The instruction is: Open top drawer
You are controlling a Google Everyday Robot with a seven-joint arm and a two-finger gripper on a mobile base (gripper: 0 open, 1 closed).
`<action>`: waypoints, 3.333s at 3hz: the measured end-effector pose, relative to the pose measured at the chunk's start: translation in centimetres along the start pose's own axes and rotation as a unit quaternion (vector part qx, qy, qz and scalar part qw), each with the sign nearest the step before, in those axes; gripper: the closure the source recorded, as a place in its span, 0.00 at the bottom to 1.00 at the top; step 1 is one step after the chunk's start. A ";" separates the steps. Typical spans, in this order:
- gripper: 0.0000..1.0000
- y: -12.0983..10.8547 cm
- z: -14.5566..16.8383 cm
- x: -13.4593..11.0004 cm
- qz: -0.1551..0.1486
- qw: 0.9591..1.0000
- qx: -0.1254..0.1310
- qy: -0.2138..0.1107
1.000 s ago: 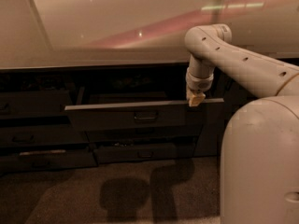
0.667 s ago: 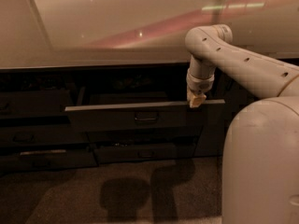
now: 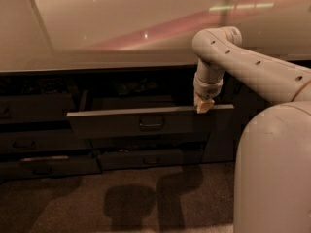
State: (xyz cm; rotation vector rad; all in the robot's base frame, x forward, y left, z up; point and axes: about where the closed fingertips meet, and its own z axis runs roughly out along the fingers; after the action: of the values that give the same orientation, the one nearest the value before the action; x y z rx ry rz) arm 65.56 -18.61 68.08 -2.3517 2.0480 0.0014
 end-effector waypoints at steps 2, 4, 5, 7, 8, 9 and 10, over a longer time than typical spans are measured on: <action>1.00 -0.5 -1.1 0.1 0.004 1.000 0.006 0.004; 1.00 -0.3 -1.6 -0.8 -0.002 1.000 0.004 0.003; 1.00 1.2 -5.3 -2.5 -0.009 0.999 0.037 0.007; 1.00 1.6 -8.7 -2.7 -0.012 0.998 0.063 0.011; 1.00 1.1 -7.9 -2.2 -0.014 0.995 0.091 0.043; 1.00 -1.2 -5.6 -0.5 -0.010 0.984 0.135 0.115; 1.00 -1.2 -5.6 -0.5 -0.010 0.984 0.134 0.114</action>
Offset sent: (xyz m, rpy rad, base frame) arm 0.0288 -0.0065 0.0379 -0.0236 -0.0339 -0.0422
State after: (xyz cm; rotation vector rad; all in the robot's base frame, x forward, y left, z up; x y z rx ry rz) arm 66.57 -18.10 73.71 -2.2930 1.9644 -0.5344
